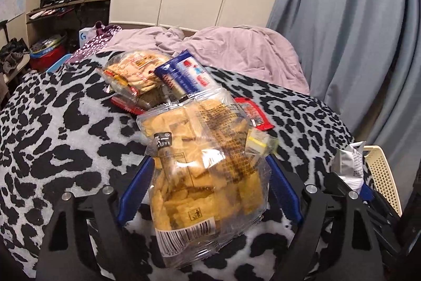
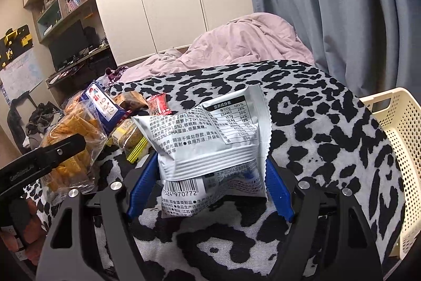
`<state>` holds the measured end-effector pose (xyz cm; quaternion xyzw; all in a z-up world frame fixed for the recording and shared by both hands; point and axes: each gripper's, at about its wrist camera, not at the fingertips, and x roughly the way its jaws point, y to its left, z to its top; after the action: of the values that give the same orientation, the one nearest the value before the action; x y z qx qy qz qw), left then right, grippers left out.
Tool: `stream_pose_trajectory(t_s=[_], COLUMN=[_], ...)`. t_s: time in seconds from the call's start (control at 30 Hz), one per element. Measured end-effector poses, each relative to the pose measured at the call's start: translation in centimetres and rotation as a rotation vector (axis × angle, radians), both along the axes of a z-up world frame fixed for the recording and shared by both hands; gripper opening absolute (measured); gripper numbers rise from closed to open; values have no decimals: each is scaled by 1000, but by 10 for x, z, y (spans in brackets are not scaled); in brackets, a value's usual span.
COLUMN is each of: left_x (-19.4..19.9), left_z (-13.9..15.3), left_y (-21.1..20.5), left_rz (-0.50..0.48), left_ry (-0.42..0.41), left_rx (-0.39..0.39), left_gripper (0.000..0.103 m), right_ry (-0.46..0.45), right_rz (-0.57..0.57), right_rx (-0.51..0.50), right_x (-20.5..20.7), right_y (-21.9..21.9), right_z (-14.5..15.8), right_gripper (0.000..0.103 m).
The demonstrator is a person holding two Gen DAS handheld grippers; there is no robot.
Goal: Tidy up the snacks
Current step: 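Carry the silver-white pack into the cream basket and open the right tool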
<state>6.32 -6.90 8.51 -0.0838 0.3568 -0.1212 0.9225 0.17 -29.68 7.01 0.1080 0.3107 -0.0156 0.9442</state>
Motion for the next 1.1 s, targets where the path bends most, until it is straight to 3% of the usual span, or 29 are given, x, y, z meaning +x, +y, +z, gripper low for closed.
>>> stream_pose_trajectory(t_s=[0.5,0.8,1.0,1.03,1.07,1.1], left_x=[-29,-37,-42,-43,-45,-43], left_z=[42,52,54,54,55,54], left_y=[-54,-113,-149,-156,-162,-170], left_rz=[-134,-262,-332,-347,-368,-381], left_ry=[-113,-127,-129,-131,-141,-117], left_rx=[22,33,37,40,36,52], left_gripper=[84,84,84,83,72,70], right_ry=[-75,-117,-83,-77,-70,-64], right_rz=[-138,-389,-568,-593,-621,-645], right_rx=[33,48,39,35,34,32], right_x=[-39,-92,-122,-126,-128,-132], right_y=[-50,-133,-188,-194,-202,-208], right_z=[14,17,4,1,-2,-4], right_gripper=[78,78,79,79,82,84])
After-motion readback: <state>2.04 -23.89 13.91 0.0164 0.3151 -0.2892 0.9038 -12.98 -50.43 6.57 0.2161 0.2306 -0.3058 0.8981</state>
